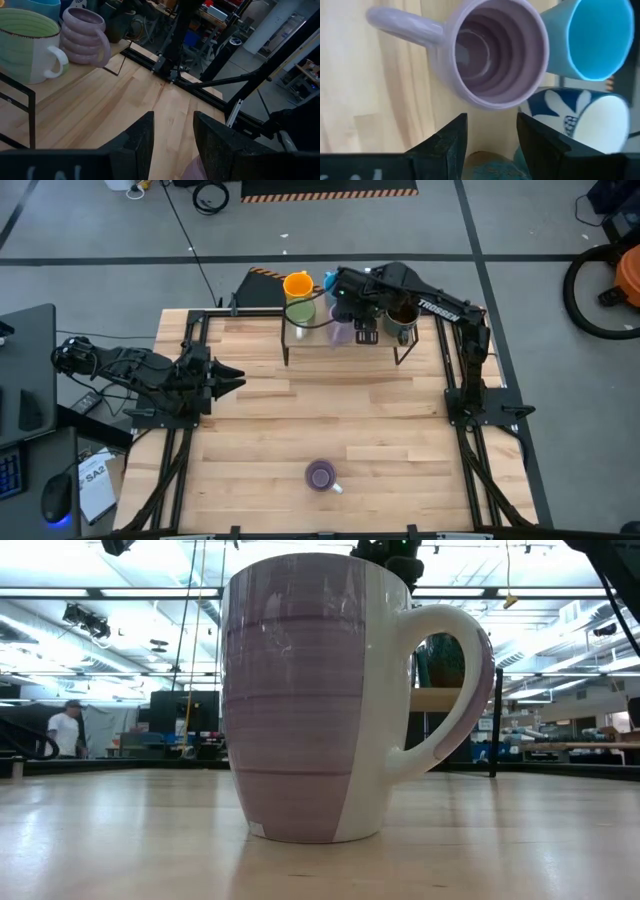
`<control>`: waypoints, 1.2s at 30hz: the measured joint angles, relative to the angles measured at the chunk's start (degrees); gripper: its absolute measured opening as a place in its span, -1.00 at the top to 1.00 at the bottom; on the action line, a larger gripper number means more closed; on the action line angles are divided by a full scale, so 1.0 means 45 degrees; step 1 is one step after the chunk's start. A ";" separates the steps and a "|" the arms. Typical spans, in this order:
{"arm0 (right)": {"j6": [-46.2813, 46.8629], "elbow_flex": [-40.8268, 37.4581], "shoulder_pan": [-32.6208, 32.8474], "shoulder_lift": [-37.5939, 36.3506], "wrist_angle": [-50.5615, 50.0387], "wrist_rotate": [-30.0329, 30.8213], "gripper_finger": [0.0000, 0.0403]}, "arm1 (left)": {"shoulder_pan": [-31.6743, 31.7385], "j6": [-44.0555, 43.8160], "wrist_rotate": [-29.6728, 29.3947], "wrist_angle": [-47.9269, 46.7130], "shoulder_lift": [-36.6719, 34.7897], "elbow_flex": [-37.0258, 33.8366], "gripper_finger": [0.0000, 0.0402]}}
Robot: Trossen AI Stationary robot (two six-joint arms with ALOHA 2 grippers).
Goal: Place coffee mugs
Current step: Put the purple mug on the shelf
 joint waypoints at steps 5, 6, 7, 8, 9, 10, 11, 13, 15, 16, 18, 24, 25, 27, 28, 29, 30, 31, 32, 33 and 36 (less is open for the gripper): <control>0.0233 -0.0094 -0.0339 0.0003 0.0057 -0.0905 0.13 | 0.0002 0.0015 0.0000 -0.0010 0.0000 0.0000 0.29; 0.0232 -0.0204 -0.0384 0.0003 0.0118 -0.0948 0.13 | -0.0002 0.0019 0.0000 -0.0010 0.0000 0.0000 0.29; 0.0245 -0.0336 -0.0427 0.0006 0.0130 -0.0978 0.13 | -0.0001 0.0023 0.0000 -0.0013 0.0000 0.0000 0.29; 0.0308 -0.0484 -0.0468 0.0013 0.0140 -0.1030 0.13 | 0.0000 0.0036 0.0000 -0.0018 0.0001 0.0000 0.29; 0.0405 -0.0642 -0.0504 0.0013 0.0150 -0.1108 0.13 | -0.0002 0.0075 0.0000 -0.0016 0.0000 0.0000 0.29; 0.0513 -0.0804 -0.0535 0.0013 0.0201 -0.1176 0.13 | -0.0001 0.0108 0.0000 -0.0019 0.0000 0.0000 0.29; 0.0645 -0.0946 -0.0557 0.0013 0.0286 -0.1258 0.13 | 0.0000 0.0119 0.0000 -0.0019 0.0002 0.0000 0.29; 0.0885 -0.1161 -0.0595 0.0018 0.0423 -0.1404 0.13 | 0.0001 0.0141 0.0000 -0.0019 0.0000 0.0000 0.29; 0.1184 -0.1346 -0.0595 0.0018 0.0615 -0.1593 0.13 | 0.0002 0.0141 0.0000 -0.0019 0.0000 0.0000 0.29; 0.1362 -0.1444 -0.0600 0.0018 0.0744 -0.1626 0.13 | 0.0002 0.0136 0.0000 -0.0019 0.0000 0.0000 0.29; 0.1592 -0.1596 -0.0605 0.0023 0.1016 -0.1670 0.13 | 0.0000 0.0136 0.0000 -0.0021 0.0000 0.0000 0.29; 0.1797 -0.1776 -0.0619 0.0023 0.1797 -0.1636 0.13 | 0.0001 0.0131 -0.0002 -0.0019 0.0000 0.0000 0.29; 0.1795 -0.1776 -0.0619 0.0023 0.1934 -0.1613 0.13 | 0.0000 0.0128 -0.0002 -0.0019 0.0000 0.0000 0.29; 0.1783 -0.1776 -0.0629 0.0023 0.2097 -0.1531 0.13 | -0.0002 0.0078 -0.0005 -0.0019 0.0000 0.0000 0.29; 0.1772 -0.1776 -0.0629 0.0023 0.2098 -0.1399 0.13 | 0.0000 0.0052 -0.0003 -0.0019 0.0000 0.0000 0.29; 0.1754 -0.1776 -0.0629 0.0023 0.2093 -0.1254 0.13 | 0.0002 0.0049 -0.0001 -0.0019 0.0000 0.0000 0.29; 0.1738 -0.1776 -0.0629 0.0023 0.2098 -0.1125 0.13 | -0.0002 0.0049 -0.0005 -0.0019 0.0000 0.0000 0.29; 0.1694 -0.1776 -0.0629 0.0023 0.2106 -0.1033 0.13 | -0.0001 0.0049 -0.0001 -0.0019 0.0000 0.0000 0.29; 0.1671 -0.1776 -0.0629 0.0023 0.2120 -0.0923 0.13 | -0.0001 0.0049 -0.0005 -0.0018 0.0000 0.0000 0.29; 0.1652 -0.1776 -0.0630 0.0023 0.2150 -0.0841 0.13 | -0.0001 0.0050 -0.0005 -0.0016 0.0000 0.0000 0.29; 0.1657 -0.1776 -0.0639 0.0023 0.2251 -0.0644 0.13 | -0.0001 0.0053 -0.0005 -0.0015 0.0000 0.0000 0.29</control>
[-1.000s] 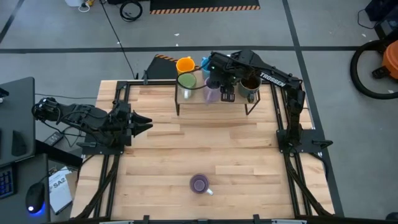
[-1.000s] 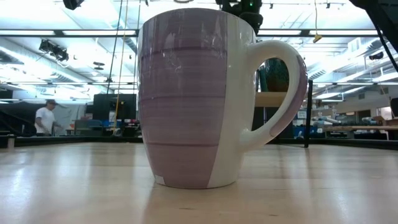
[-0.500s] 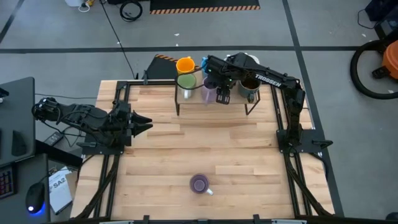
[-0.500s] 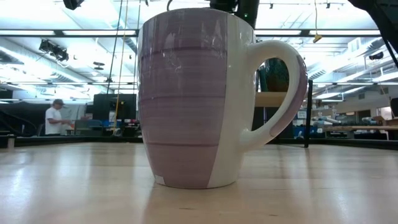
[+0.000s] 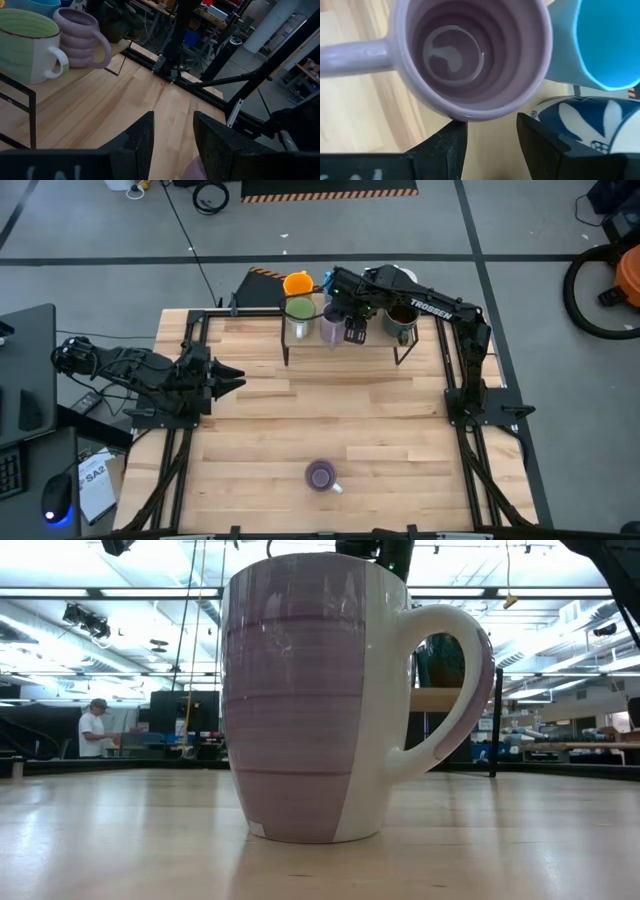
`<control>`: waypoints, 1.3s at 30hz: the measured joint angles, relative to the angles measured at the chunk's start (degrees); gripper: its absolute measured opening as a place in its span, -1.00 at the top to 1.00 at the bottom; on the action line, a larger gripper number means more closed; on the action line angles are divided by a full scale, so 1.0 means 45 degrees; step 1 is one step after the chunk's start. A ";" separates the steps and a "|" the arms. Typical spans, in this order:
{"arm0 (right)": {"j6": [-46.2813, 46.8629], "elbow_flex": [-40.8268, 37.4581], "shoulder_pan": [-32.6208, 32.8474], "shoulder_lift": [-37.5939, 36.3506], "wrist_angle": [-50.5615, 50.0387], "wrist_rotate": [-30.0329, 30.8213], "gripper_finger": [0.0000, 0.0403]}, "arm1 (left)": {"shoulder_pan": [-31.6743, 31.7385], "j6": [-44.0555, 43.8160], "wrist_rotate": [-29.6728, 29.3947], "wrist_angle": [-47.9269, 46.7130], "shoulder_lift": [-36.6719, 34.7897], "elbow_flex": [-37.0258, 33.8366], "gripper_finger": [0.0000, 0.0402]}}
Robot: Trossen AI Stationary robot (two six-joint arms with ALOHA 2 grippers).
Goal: Place coffee mugs
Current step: Put the purple mug on the shelf
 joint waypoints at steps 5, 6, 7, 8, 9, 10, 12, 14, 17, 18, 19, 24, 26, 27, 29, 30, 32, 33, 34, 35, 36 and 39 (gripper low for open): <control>0.0392 0.0000 -0.0024 0.0000 0.0200 0.0118 0.13 | -0.0002 0.0000 0.0001 0.0000 0.0000 0.0000 0.29; 0.0442 0.0000 -0.0024 0.0000 0.0135 0.0154 0.13 | -0.0001 -0.0017 0.0000 -0.0002 0.0000 0.0000 0.29; 0.0503 0.0000 -0.0019 0.0000 0.0053 0.0262 0.13 | 0.0002 -0.0029 0.0004 -0.0002 0.0000 0.0000 0.29; 0.0557 0.0000 -0.0018 0.0000 -0.0011 0.0385 0.13 | -0.0002 -0.0044 0.0003 -0.0002 0.0000 0.0000 0.29; 0.0573 0.0000 -0.0013 0.0000 -0.0080 0.0371 0.13 | 0.0000 -0.0053 0.0003 0.0000 0.0000 0.0000 0.29; 0.0573 0.0000 0.0001 0.0000 -0.0170 0.0180 0.13 | -0.0002 -0.0058 0.0005 0.0000 0.0000 0.0000 0.29; 0.0682 0.0000 0.0060 0.0000 -0.0351 -0.0405 0.13 | 0.0002 -0.0058 0.0004 0.0000 0.0000 0.0000 0.29; 0.1062 0.0000 0.0137 0.0000 -0.0469 -0.0944 0.13 | 0.0003 -0.0074 0.0005 0.0005 0.0000 0.0000 0.29; 0.2158 0.0000 0.0154 0.0000 -0.0417 -0.2012 0.13 | -0.0002 -0.0138 0.0005 0.0007 0.0000 0.0000 0.29; 0.2586 0.0000 0.0150 0.0000 -0.0429 -0.2160 0.13 | 0.0001 -0.0152 0.0005 0.0010 0.0000 0.0000 0.29; 0.3013 0.0000 0.0151 0.0000 -0.0429 -0.2212 0.13 | 0.0002 -0.0155 0.0005 0.0010 0.0000 0.0000 0.29; 0.4767 0.0000 0.0209 0.0000 -0.0093 -0.1949 0.15 | 0.0000 -0.0160 0.0005 0.0010 0.0003 0.0000 0.29; 0.5583 0.0000 0.0219 0.0000 0.0075 -0.1964 0.16 | 0.0003 -0.0165 0.0005 0.0015 0.0005 0.0000 0.29; 0.5976 0.0000 0.0219 0.0000 0.0093 -0.1964 0.16 | 0.0001 -0.0165 0.0005 0.0015 0.0004 0.0000 0.29; 0.6593 0.0000 0.0219 0.0000 0.0081 -0.1969 0.17 | -0.0002 -0.0167 0.0005 0.0015 0.0002 0.0000 0.29; 0.6864 0.0000 0.0223 0.0000 0.0085 -0.1969 0.17 | 0.0000 -0.0167 0.0005 0.0015 0.0002 0.0000 0.29; 0.7148 0.0000 0.0269 0.0000 0.0146 -0.1977 0.17 | 0.0003 -0.0166 0.0005 0.0015 0.0005 0.0000 0.29; 0.7196 0.0000 0.0291 0.0000 0.0172 -0.1987 0.17 | -0.0002 -0.0170 0.0005 0.0015 0.0005 0.0000 0.29; 0.7222 0.0000 0.0311 0.0000 0.0214 -0.2054 0.17 | -0.0002 -0.0170 0.0005 0.0015 0.0005 0.0000 0.29; 0.7232 0.0000 0.0328 0.0000 0.0298 -0.2136 0.17 | -0.0001 -0.0165 0.0005 0.0015 0.0005 0.0000 0.29; 0.7243 0.0000 0.0338 0.0000 0.0391 -0.2169 0.17 | 0.0003 -0.0153 0.0005 0.0015 0.0005 0.0000 0.29; 0.7441 0.0000 0.0359 0.0000 0.0688 -0.2153 0.17 | 0.0000 -0.0115 0.0004 0.0015 0.0005 0.0000 0.29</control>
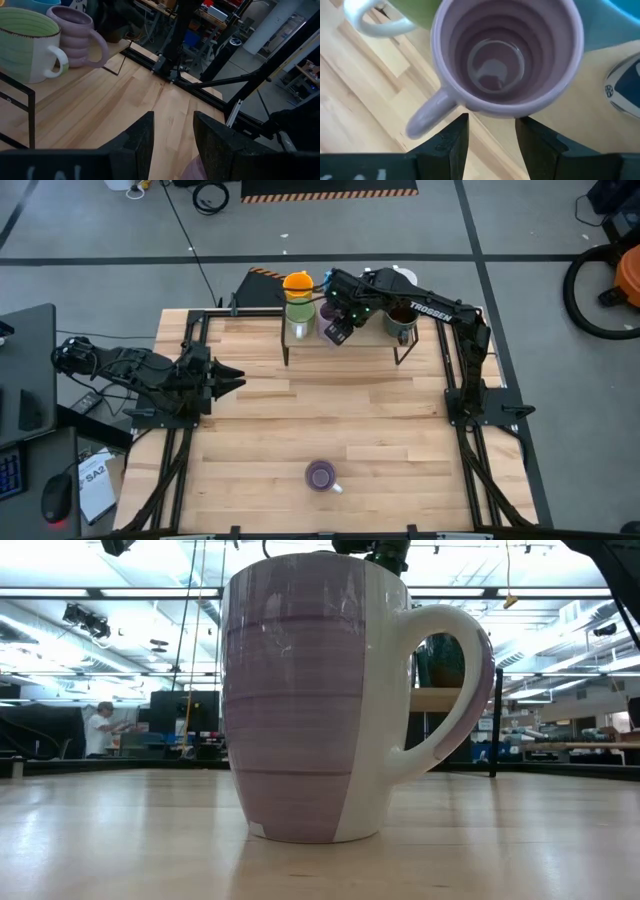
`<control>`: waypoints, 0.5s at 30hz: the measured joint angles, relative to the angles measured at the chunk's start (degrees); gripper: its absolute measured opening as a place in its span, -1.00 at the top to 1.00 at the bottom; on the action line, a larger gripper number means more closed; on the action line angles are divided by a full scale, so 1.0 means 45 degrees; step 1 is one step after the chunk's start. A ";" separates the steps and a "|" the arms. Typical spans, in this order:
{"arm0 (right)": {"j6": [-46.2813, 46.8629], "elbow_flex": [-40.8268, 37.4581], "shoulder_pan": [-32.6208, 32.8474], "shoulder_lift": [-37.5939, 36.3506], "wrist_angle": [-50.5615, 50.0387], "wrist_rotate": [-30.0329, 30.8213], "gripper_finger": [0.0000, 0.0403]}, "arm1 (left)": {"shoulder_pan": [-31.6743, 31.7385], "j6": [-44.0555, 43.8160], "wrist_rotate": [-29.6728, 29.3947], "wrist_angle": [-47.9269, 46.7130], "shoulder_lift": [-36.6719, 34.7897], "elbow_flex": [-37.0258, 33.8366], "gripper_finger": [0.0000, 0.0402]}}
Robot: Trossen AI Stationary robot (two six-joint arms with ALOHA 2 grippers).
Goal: Place coffee mugs
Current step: Put the purple mug on the shelf, then put the purple and white mug on the shelf
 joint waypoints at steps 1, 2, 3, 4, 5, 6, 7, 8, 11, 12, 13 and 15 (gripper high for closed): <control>0.0044 0.0000 -0.0005 0.0000 0.0098 0.0009 0.17 | -0.0002 0.0004 -0.0004 0.0000 0.0000 0.0000 0.29; 0.0082 0.0000 -0.0005 0.0000 0.0150 0.0018 0.17 | -0.0002 0.0004 0.0001 0.0000 0.0000 0.0000 0.29; 0.0103 0.0000 0.0000 0.0000 0.0160 0.0023 0.17 | 0.0000 0.0006 -0.0001 0.0000 0.0000 0.0000 0.29; 0.0132 0.0000 0.0000 0.0000 0.0173 0.0020 0.17 | 0.0001 0.0008 -0.0001 0.0000 0.0000 0.0000 0.29; 0.0158 0.0000 0.0000 0.0000 0.0190 -0.0010 0.17 | -0.0002 0.0008 0.0001 0.0000 0.0000 0.0000 0.29; 0.0209 0.0000 0.0000 0.0000 0.0206 -0.0041 0.17 | -0.0001 0.0008 -0.0002 0.0000 0.0000 0.0000 0.29; 0.0233 0.0000 0.0000 0.0000 0.0203 -0.0054 0.17 | 0.0000 0.0008 -0.0001 0.0000 0.0000 0.0000 0.29; 0.0233 0.0000 0.0000 0.0000 0.0192 -0.0059 0.17 | -0.0002 0.0010 0.0001 0.0000 0.0000 0.0000 0.29; 0.0233 0.0000 0.0000 0.0000 -0.0155 -0.0100 0.17 | -0.0007 -0.0011 0.0001 0.0000 0.0000 0.0000 0.29; 0.0222 0.0000 0.0002 0.0000 -0.0347 -0.0149 0.17 | -0.0007 -0.0016 0.0001 0.0000 0.0000 0.0000 0.29; 0.0180 0.0000 0.0013 0.0000 -0.0514 -0.0207 0.17 | -0.0007 -0.0021 0.0001 0.0005 0.0000 0.0000 0.29; 0.0008 0.0000 0.0058 0.0000 -0.0868 -0.0387 0.17 | -0.0007 -0.0035 0.0001 0.0000 0.0000 0.0000 0.29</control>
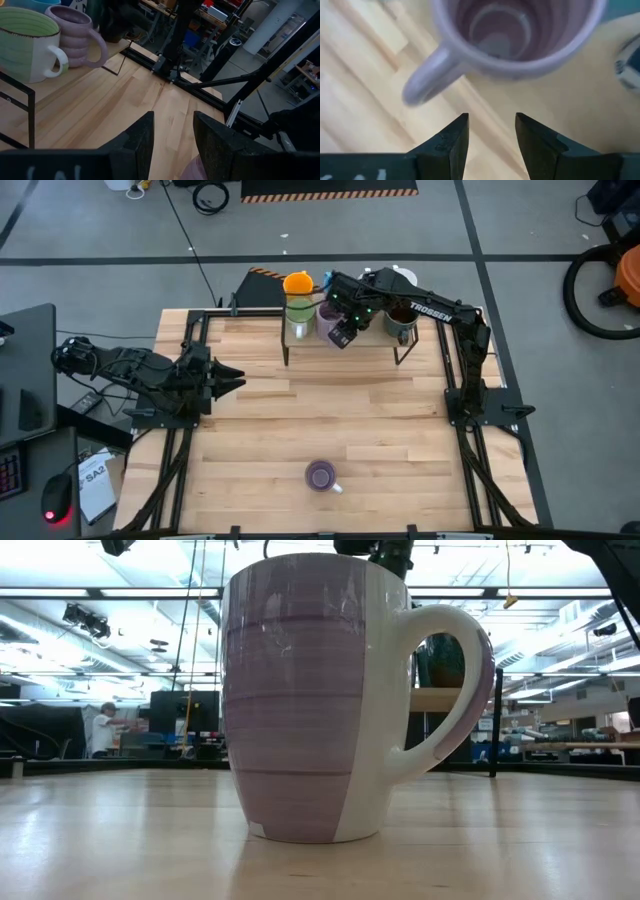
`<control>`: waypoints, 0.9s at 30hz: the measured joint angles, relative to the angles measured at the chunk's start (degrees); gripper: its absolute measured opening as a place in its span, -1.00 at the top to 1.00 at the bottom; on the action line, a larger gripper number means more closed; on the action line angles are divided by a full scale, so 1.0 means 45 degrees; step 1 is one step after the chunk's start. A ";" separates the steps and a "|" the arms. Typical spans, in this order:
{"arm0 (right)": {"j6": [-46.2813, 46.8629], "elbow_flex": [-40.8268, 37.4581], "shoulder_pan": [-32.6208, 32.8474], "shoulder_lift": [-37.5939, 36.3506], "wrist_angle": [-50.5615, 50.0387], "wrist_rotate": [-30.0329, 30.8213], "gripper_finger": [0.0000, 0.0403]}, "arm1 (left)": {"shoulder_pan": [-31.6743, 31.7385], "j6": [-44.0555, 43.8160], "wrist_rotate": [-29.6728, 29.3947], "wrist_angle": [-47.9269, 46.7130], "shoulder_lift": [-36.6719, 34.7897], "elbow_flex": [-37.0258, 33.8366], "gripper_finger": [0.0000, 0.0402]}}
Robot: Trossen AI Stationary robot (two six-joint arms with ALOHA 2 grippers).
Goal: Place coffee mugs
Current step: Put the purple and white mug on the shelf
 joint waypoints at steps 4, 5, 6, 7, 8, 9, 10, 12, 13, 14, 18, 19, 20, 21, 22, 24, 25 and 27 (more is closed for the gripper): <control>-0.0257 0.0000 0.0147 -0.0073 -0.0239 -0.0800 0.17 | 0.0000 -0.0010 0.0000 0.0000 0.0000 0.0000 0.29; -0.0305 0.0000 0.0217 -0.0120 -0.0244 -0.1026 0.17 | 0.0000 -0.0012 0.0000 0.0005 0.0000 0.0000 0.29; -0.0345 0.0000 0.0284 -0.0196 -0.0253 -0.1272 0.17 | 0.0000 -0.0040 0.0000 0.0005 0.0000 0.0000 0.29; -0.0411 0.0000 0.0359 -0.0247 -0.0316 -0.1557 0.17 | 0.0000 -0.0145 0.0003 0.0004 0.0000 0.0000 0.29; -0.0550 0.0000 0.0468 -0.0312 -0.0372 -0.1888 0.17 | 0.0000 -0.0249 0.0000 0.0005 0.0000 0.0000 0.29; -0.0734 0.0000 0.0567 -0.0387 -0.0395 -0.2304 0.17 | 0.0000 -0.0271 0.0004 0.0005 0.0000 0.0000 0.29; -0.0879 0.0000 0.0721 -0.0446 -0.0396 -0.2589 0.17 | 0.0000 -0.0287 0.0016 0.0005 0.0000 0.0000 0.29; -0.0969 0.0003 0.1137 -0.0583 -0.0388 -0.2655 0.17 | 0.0000 -0.0338 0.0201 -0.0008 0.0000 0.0000 0.29; -0.0996 0.0010 0.1408 -0.0618 -0.0373 -0.2524 0.17 | 0.0000 -0.0341 0.0274 -0.0017 0.0000 0.0000 0.29; -0.1037 0.0010 0.1684 -0.0627 -0.0355 -0.2353 0.17 | 0.0000 -0.0341 0.0287 -0.0024 0.0003 0.0000 0.29; -0.1262 0.0010 0.2808 -0.0617 -0.0139 -0.1653 0.17 | -0.0005 -0.0341 0.0287 -0.0029 0.0000 0.0000 0.29; -0.1230 0.0010 0.3069 -0.0617 0.0023 -0.1434 0.17 | -0.0005 -0.0342 0.0287 -0.0034 0.0000 0.0000 0.29; -0.1134 0.0010 0.3318 -0.0617 0.0244 -0.1272 0.17 | -0.0005 -0.0344 0.0287 -0.0033 0.0000 0.0000 0.29; -0.1019 0.0010 0.3558 -0.0617 0.0495 -0.1172 0.17 | -0.0005 -0.0345 0.0287 -0.0029 0.0000 0.0000 0.29; -0.0929 0.0010 0.3792 -0.0617 0.0735 -0.1117 0.17 | -0.0005 -0.0348 0.0287 -0.0029 0.0000 0.0000 0.29; -0.0755 0.0010 0.4232 -0.0617 0.1213 -0.1108 0.17 | -0.0005 -0.0350 0.0288 -0.0014 0.0000 0.0000 0.29; -0.0696 0.0010 0.4453 -0.0616 0.1476 -0.1089 0.17 | -0.0005 -0.0355 0.0287 0.0025 0.0000 -0.0002 0.29; -0.0636 0.0010 0.4905 -0.0612 0.2002 -0.1061 0.17 | -0.0005 -0.0362 0.0287 0.0190 0.0000 -0.0005 0.29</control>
